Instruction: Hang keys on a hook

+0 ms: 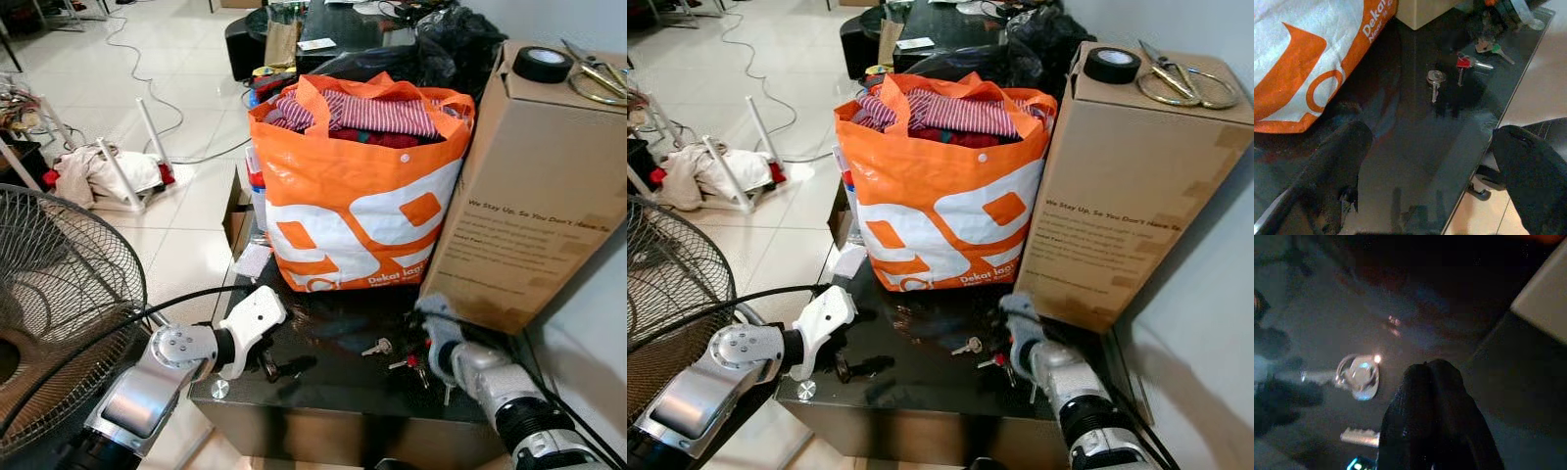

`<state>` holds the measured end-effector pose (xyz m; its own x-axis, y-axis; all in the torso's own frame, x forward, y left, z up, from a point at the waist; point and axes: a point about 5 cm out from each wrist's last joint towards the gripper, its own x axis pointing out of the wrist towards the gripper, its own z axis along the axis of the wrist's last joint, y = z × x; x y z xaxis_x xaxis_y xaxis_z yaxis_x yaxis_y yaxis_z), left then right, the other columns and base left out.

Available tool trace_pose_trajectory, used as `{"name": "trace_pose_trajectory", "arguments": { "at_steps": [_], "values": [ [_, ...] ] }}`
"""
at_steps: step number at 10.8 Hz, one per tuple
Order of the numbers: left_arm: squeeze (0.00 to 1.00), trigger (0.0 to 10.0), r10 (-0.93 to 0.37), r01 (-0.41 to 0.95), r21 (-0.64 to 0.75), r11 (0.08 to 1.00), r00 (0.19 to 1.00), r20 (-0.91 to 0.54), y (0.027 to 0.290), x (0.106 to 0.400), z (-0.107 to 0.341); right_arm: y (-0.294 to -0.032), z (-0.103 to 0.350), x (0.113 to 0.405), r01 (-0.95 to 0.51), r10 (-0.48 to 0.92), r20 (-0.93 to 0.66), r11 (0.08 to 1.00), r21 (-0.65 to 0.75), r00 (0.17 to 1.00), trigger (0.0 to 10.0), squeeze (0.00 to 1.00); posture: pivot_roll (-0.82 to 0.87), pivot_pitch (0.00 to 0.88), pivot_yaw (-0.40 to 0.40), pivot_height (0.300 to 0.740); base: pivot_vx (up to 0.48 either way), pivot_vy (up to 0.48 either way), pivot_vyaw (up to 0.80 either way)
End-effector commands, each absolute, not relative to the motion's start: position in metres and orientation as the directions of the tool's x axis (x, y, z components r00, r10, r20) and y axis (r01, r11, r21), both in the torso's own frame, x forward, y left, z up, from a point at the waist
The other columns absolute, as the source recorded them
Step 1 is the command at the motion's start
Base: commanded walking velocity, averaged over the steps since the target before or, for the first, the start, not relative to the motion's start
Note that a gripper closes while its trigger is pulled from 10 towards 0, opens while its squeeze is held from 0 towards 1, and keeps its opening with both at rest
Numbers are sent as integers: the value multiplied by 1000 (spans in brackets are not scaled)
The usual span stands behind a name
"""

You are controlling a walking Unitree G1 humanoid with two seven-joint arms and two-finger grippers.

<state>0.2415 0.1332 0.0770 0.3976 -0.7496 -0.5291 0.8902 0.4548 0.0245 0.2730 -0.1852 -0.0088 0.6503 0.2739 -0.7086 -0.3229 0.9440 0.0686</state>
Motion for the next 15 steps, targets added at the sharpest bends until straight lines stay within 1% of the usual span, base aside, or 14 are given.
{"name": "trace_pose_trajectory", "arguments": {
  "at_steps": [1,2,4,5,6,7,8,9,11,13,14,15],
  "values": [
    [86,10000,-746,895,47,443,397,-534,133,245,80,-189,-3,277,-313,262,-680,948,49,685,0,0,-79,0,55,740,0,0,0],
    [86,10000,-747,896,49,441,397,-534,133,245,80,-194,1,278,-303,243,-662,953,25,709,0,0,-77,0,52,740,0,0,0],
    [86,10000,-745,897,49,440,395,-537,133,244,78,-196,5,276,-340,251,-652,940,-11,716,0,0,-74,0,50,740,0,0,0],
    [90,10000,-746,897,47,439,393,-538,134,243,77,-199,7,272,-390,294,-662,921,3,690,10000,271,-74,0,49,740,0,0,0],
    [90,10000,-747,899,44,437,389,-538,134,243,77,-206,8,266,-441,327,-686,898,11,650,10000,1000,-77,0,50,740,0,0,0],
    [86,10000,-749,900,41,434,386,-538,134,243,77,-211,9,264,-466,340,-695,885,8,633,10000,1000,-77,0,50,740,0,0,0],
    [86,10000,-751,902,40,430,381,-539,133,243,77,-211,10,263,-511,374,-705,859,19,602,10000,1000,-84,0,55,740,0,0,0],
    [86,10000,-752,903,40,427,379,-539,133,244,77,-208,10,262,-531,380,-714,847,14,588,10000,1000,-86,0,53,740,0,0,0],
    [90,10000,-752,902,41,429,382,-537,131,245,77,-203,4,262,-555,355,-744,831,-26,566,10000,1000,-81,0,42,740,0,0,0],
    [86,10000,-751,892,33,450,398,-527,129,243,76,-207,1,265,-598,281,-783,789,-140,555,10000,1000,-67,0,-1,740,0,0,0],
    [86,10000,-748,884,30,466,411,-521,129,242,75,-208,0,266,-611,261,-792,772,-172,552,10000,1000,-58,0,-21,740,0,0,0],
    [90,10000,-745,878,26,479,422,-517,128,240,73,-208,0,268,-624,258,-801,761,-176,541,10000,1000,-51,0,-35,740,0,0,0]
  ]
}}
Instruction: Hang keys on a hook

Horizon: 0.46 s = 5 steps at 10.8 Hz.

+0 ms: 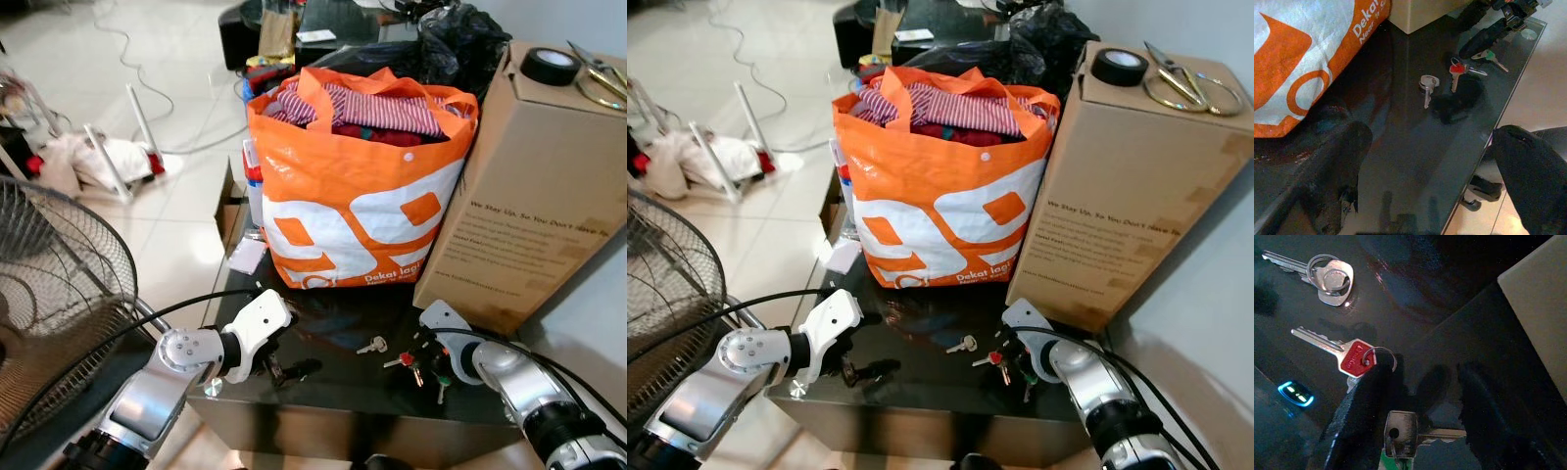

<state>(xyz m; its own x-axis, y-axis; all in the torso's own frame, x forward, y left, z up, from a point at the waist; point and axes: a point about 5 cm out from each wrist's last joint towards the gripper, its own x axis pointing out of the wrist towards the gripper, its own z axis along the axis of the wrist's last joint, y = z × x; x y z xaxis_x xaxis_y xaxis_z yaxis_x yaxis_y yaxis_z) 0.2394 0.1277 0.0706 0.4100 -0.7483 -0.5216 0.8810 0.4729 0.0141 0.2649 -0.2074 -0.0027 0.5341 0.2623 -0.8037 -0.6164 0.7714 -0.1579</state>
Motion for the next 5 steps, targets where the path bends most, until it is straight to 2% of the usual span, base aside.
{"name": "trace_pose_trajectory", "arguments": {
  "at_steps": [1,5],
  "values": [
    [86,10000,-744,875,22,484,424,-516,128,238,72,-208,0,270,-633,256,-807,753,-180,533,10000,0,-46,0,-45,740,0,0,0],
    [86,10000,-741,873,22,488,427,-519,128,237,72,-205,-9,269,-623,237,-820,762,-175,521,10000,0,-45,0,-40,740,0,0,0]
  ]
}}
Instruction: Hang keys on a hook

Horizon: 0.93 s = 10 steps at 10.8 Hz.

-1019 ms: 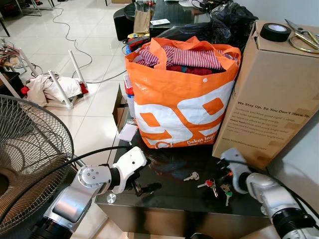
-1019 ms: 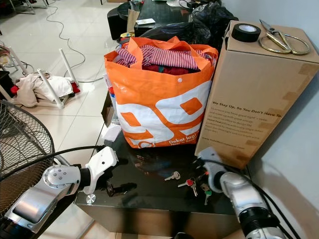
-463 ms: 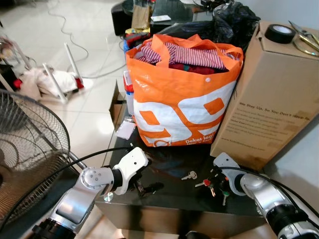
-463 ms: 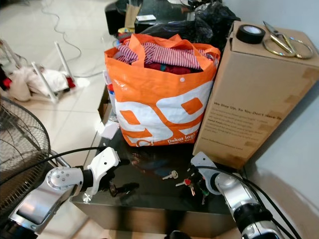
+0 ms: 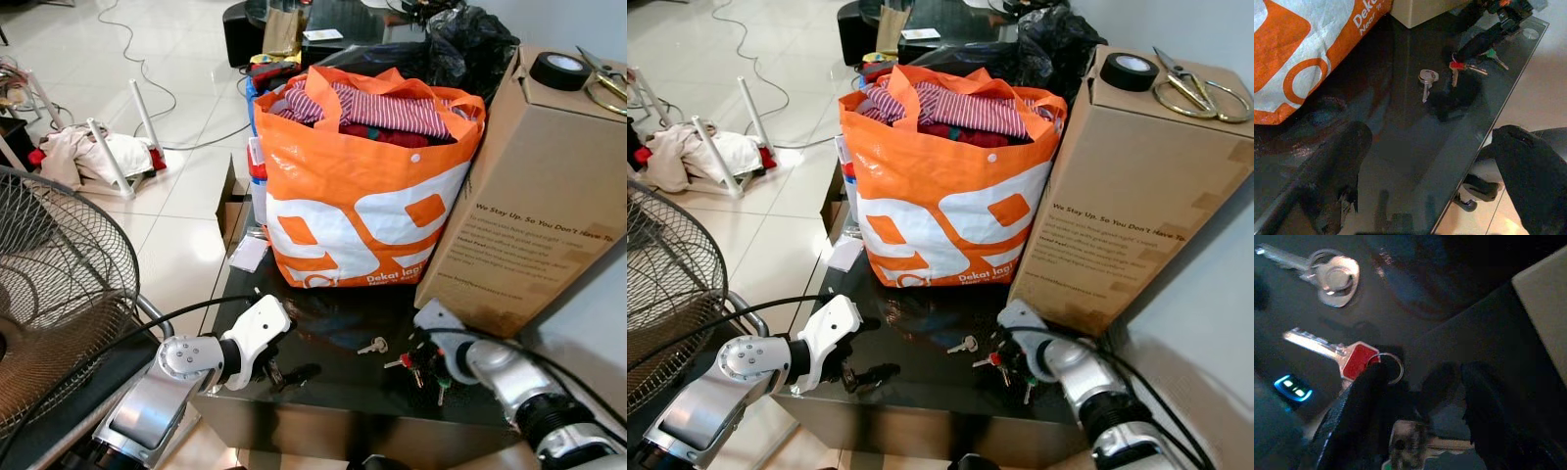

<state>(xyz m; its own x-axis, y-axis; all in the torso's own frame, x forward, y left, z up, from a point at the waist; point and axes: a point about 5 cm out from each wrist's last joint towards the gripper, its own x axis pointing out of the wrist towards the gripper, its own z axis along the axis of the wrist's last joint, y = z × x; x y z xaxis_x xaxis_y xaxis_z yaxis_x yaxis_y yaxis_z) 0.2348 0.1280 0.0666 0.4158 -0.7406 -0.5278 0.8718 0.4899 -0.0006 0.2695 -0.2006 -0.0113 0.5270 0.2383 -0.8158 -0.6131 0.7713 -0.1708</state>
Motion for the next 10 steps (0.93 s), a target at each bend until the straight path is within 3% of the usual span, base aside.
{"name": "trace_pose_trajectory", "arguments": {
  "at_steps": [1,3,4,5,7,8,9,10],
  "values": [
    [86,10000,-742,875,24,484,425,-519,127,237,73,-205,-14,269,-594,197,-821,779,-201,535,10000,0,-51,0,-33,740,0,0,0],
    [82,10000,-743,877,24,480,421,-520,126,238,73,-205,-17,268,-571,160,-816,786,-235,556,9686,0,-52,0,-28,740,0,0,0],
    [86,10000,-743,877,24,479,420,-521,126,238,73,-203,-19,268,-567,157,-816,790,-234,556,8510,0,-50,0,-28,740,0,0,0],
    [86,10000,-742,878,25,478,419,-523,127,238,73,-201,-21,267,-570,163,-815,788,-232,556,8275,0,-48,0,-29,740,0,0,0],
    [86,10000,-741,877,26,479,421,-523,127,239,73,-197,-21,268,-577,189,-804,787,-219,563,5608,0,-46,0,-32,740,0,0,0],
    [82,10000,-741,877,26,480,421,-522,127,238,73,-196,-21,268,-584,200,-803,783,-214,562,3608,0,-45,0,-33,740,0,0,0],
    [86,10000,-741,876,26,481,422,-522,127,238,73,-195,-22,268,-588,207,-802,781,-210,560,784,0,-44,0,-33,740,0,0,0],
    [82,10000,-741,876,26,481,423,-522,127,239,73,-195,-22,268,-592,213,-801,779,-207,560,0,0,-43,0,-34,740,0,0,0]
  ]
}}
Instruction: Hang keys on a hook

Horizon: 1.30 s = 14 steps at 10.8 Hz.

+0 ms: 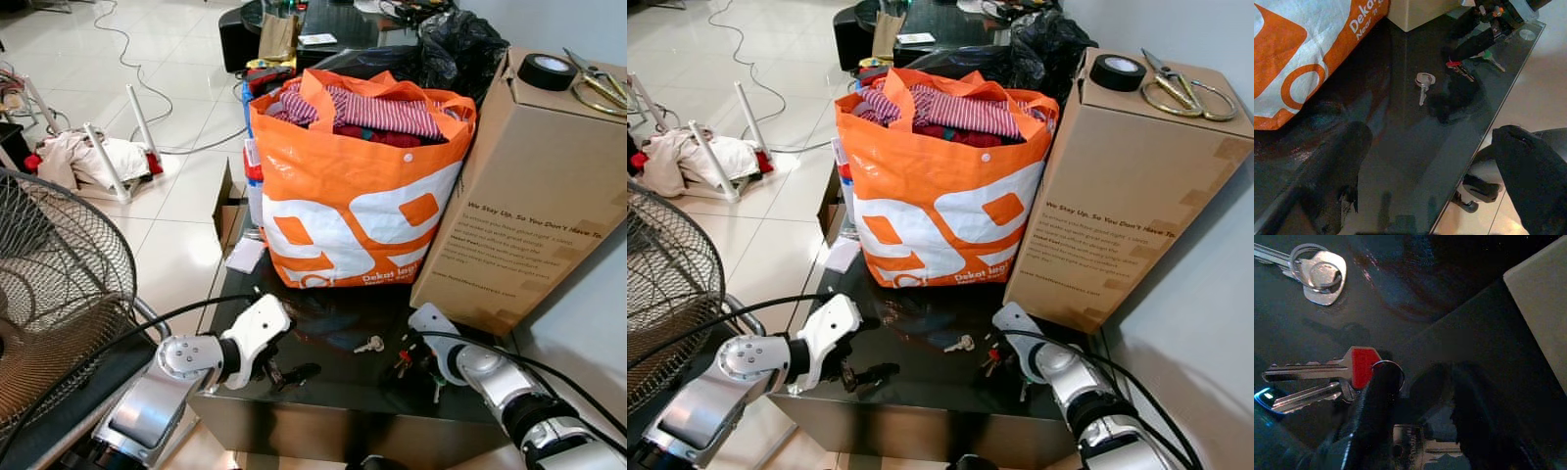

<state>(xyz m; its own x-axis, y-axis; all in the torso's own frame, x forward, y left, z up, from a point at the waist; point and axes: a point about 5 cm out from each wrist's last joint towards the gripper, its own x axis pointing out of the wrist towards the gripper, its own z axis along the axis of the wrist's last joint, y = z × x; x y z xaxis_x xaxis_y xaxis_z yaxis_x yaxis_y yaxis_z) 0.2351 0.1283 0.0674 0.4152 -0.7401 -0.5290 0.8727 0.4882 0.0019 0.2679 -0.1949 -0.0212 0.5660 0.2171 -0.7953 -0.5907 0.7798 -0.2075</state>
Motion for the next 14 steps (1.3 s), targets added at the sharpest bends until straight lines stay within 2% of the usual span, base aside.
{"name": "trace_pose_trajectory", "arguments": {
  "at_steps": [1,11,14],
  "values": [
    [82,10000,-740,875,27,483,424,-521,127,239,73,-193,-23,267,-601,227,-799,774,-199,557,0,0,-43,0,-33,740,0,0,0],
    [86,10000,-743,880,32,474,419,-522,127,239,73,-194,-27,260,-643,277,-799,747,-171,534,0,0,-43,0,-26,740,0,0,0],
    [86,10000,-738,879,38,475,422,-526,130,238,73,-207,-11,270,-608,288,-749,771,-188,597,0,0,-39,0,-22,740,0,0,0]
  ]
}}
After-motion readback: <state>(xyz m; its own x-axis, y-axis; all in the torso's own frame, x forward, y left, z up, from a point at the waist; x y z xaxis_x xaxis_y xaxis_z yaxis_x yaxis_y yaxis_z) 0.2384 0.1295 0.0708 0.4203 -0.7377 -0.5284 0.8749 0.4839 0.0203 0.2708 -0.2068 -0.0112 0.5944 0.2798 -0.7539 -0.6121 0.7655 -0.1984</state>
